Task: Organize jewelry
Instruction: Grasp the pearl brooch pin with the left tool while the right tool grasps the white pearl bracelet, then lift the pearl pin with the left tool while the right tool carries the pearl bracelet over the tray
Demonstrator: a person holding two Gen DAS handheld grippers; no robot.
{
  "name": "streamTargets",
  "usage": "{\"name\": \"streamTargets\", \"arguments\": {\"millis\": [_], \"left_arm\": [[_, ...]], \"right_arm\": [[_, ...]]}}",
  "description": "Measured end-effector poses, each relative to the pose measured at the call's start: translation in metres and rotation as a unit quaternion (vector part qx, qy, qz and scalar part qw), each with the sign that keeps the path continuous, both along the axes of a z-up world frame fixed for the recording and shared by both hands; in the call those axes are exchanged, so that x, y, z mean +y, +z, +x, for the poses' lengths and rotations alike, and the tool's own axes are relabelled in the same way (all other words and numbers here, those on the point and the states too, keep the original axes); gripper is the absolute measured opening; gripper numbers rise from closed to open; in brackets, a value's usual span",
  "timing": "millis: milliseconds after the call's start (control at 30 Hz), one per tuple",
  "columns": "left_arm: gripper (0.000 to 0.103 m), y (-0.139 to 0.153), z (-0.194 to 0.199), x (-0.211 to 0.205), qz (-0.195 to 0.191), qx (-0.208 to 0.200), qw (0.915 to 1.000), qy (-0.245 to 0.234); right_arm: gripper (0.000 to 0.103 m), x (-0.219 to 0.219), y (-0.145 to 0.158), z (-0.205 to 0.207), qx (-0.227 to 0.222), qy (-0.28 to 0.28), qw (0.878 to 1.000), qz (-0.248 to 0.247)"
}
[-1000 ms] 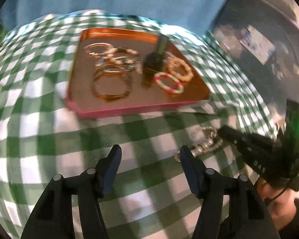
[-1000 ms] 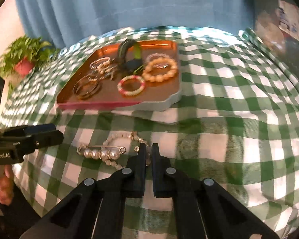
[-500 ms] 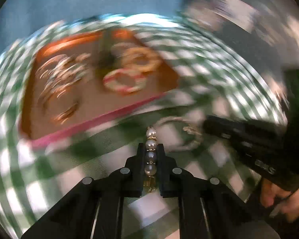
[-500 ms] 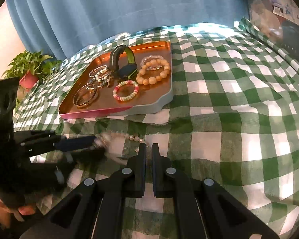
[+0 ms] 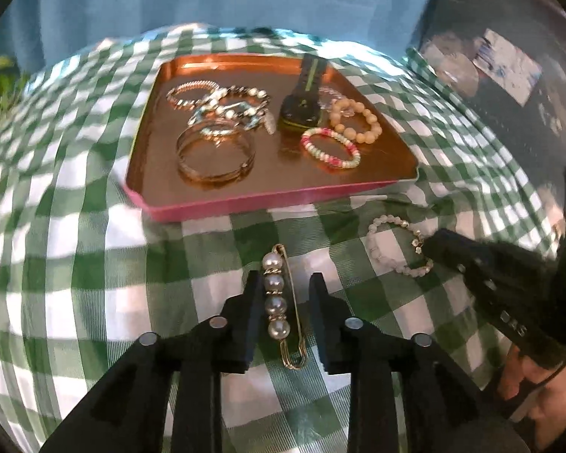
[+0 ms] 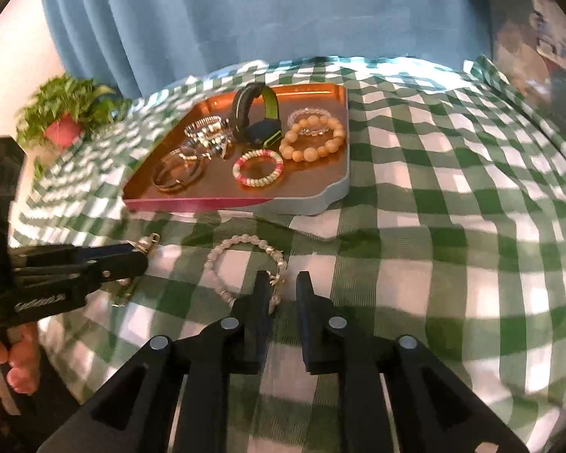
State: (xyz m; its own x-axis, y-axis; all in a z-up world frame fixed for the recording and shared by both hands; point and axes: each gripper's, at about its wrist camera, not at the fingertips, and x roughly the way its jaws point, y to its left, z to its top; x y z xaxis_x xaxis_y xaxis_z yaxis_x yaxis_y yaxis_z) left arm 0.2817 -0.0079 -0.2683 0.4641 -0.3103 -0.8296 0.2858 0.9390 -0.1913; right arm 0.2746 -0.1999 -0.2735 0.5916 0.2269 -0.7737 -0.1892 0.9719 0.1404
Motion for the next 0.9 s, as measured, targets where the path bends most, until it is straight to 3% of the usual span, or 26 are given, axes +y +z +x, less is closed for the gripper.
{"name": "streamTargets", "arguments": {"millis": [33, 133, 233, 300, 367, 500, 700, 767, 833, 900], "left_arm": [[0.036, 0.000, -0.001, -0.002, 0.000, -0.005, 1.0000, -0.006], [0.035, -0.001, -0.002, -0.005, 0.010, -0.016, 0.9998, -0.008], [0.011, 0.000, 0.001, -0.006, 0.045, -0.016, 0.9988, 0.009], [0.011, -0.001, 0.003, 0.004, 0.007, 0.000, 0.9997, 0.026], [0.011, -0.001, 0.004, 0.011, -0.007, 0.006, 0.9993, 0.036], [0.011, -0.001, 0.000, 0.014, -0.008, 0.008, 0.9987, 0.049], [0.012, -0.003, -0.001, 0.017, -0.017, -0.010, 0.9983, 0.054], [0.012, -0.004, -0.001, 0.015, -0.012, -0.015, 0.9987, 0.048], [0.011, -0.003, -0.002, 0.012, -0.001, -0.018, 0.9988, 0.044], [0.011, -0.001, -0.004, 0.009, 0.015, -0.023, 0.9982, 0.054]], "right_arm": [[0.014, 0.002, -0.002, 0.002, 0.001, 0.004, 1.000, -0.007], [0.015, 0.005, -0.003, 0.008, -0.004, 0.011, 1.000, -0.020], [0.017, 0.014, -0.003, 0.008, -0.014, 0.017, 0.999, -0.044], [0.017, 0.018, -0.002, 0.008, -0.012, 0.020, 0.999, -0.049], [0.018, 0.017, -0.002, 0.010, -0.006, 0.017, 0.999, -0.040], [0.029, 0.019, -0.002, 0.013, -0.007, 0.011, 0.999, -0.042], [0.031, 0.024, 0.000, 0.014, -0.010, 0.026, 0.999, -0.030], [0.028, 0.037, -0.003, 0.011, -0.020, 0.043, 0.996, -0.074], [0.006, 0.046, -0.003, 0.009, -0.023, 0.058, 0.994, -0.089], [0.005, 0.046, -0.004, 0.008, -0.026, 0.051, 0.994, -0.091]]}}
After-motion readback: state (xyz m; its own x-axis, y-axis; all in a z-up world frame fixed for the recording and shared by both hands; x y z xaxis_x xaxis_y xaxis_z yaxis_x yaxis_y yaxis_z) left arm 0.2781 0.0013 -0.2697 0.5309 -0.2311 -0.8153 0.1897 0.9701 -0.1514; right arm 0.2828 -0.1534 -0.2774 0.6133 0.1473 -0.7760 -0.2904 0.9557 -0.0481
